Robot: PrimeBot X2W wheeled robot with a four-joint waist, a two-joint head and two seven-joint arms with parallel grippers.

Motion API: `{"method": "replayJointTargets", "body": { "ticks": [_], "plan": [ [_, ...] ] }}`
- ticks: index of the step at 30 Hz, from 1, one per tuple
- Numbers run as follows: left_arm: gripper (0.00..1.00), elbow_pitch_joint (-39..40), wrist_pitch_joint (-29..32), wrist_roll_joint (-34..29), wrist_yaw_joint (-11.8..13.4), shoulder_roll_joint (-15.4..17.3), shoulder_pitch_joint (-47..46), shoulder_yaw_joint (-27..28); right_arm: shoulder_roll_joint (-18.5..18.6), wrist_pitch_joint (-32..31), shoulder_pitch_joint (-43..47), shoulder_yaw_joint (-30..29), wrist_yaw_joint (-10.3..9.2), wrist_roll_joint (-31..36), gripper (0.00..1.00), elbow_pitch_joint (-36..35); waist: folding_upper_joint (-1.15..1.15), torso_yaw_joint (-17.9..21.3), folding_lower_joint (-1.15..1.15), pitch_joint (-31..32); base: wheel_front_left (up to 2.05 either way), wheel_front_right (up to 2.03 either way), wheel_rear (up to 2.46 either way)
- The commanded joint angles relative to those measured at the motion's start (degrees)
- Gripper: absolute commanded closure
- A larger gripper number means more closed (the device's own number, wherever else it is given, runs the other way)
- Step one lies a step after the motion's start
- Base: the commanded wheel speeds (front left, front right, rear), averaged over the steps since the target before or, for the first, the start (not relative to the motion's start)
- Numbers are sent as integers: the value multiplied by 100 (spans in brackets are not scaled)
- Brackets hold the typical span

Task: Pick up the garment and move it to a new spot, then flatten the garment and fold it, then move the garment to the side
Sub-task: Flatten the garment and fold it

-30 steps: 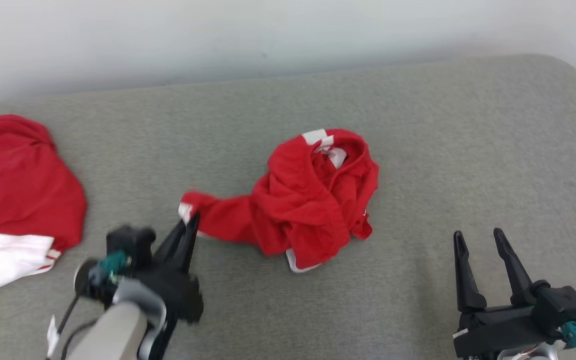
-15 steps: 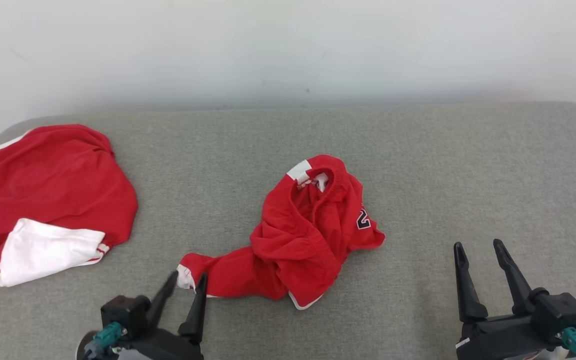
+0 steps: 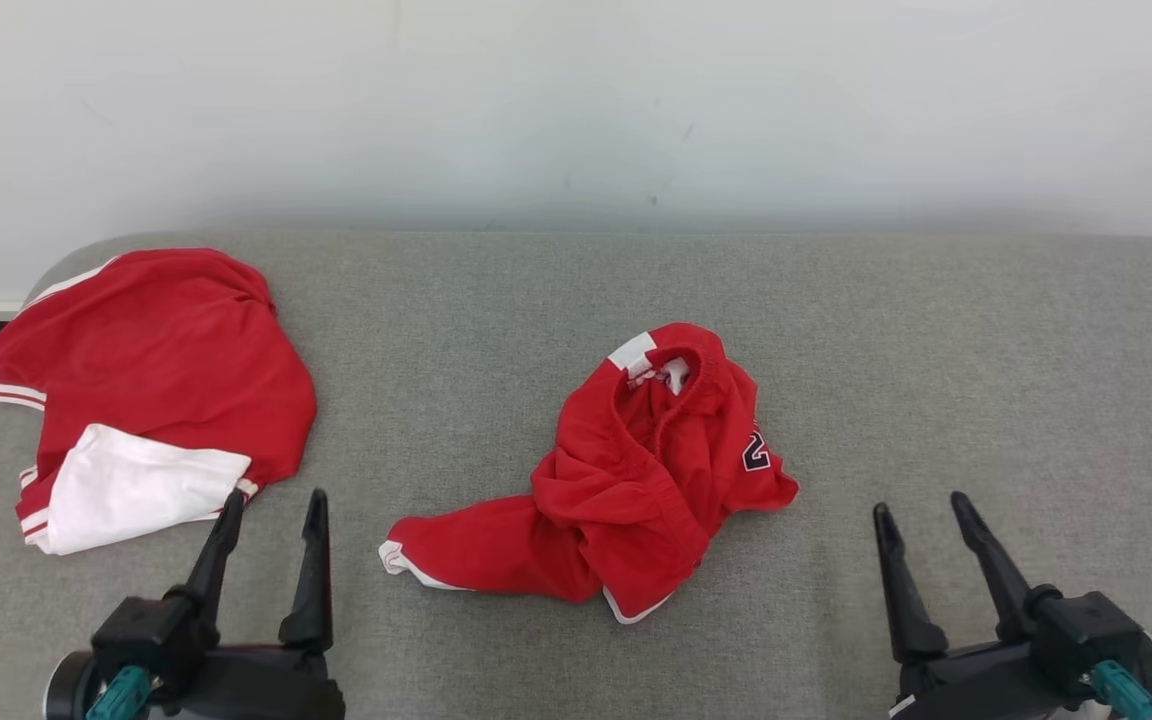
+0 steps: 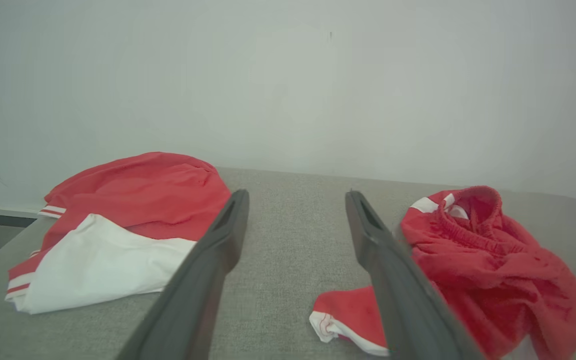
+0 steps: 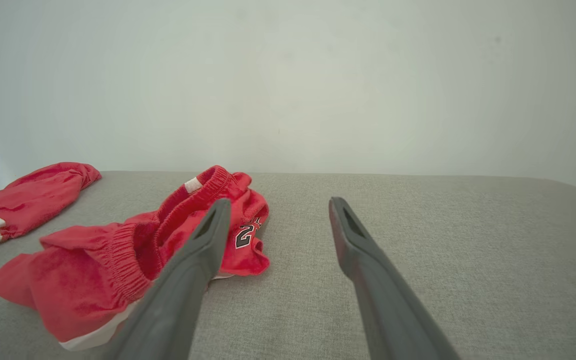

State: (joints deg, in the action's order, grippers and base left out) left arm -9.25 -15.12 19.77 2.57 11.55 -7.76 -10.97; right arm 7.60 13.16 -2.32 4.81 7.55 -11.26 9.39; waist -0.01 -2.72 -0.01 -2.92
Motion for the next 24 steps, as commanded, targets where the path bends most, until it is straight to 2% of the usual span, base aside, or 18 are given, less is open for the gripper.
{"method": "replayJointTargets", "body": {
  "ticks": [1,6,13,24],
  "plan": [
    [0,13,-5,-96,3,19,102,57,42,-8,-15,59,-13,-39,0,5,1,-14,1,4,0,0,0],
    [0,82,-5,-247,-137,29,255,303,169,-55,-104,378,-13,-91,0,41,1,-66,1,-1,0,0,0],
    [0,204,-5,-393,-256,-112,312,593,450,-189,-443,1222,-13,-224,0,189,1,-154,1,-27,0,0,0],
    [0,88,-4,-613,-503,-431,164,678,948,-361,-1460,2567,-13,-567,0,1154,1,-551,1,-136,0,0,0]
  ]
}}
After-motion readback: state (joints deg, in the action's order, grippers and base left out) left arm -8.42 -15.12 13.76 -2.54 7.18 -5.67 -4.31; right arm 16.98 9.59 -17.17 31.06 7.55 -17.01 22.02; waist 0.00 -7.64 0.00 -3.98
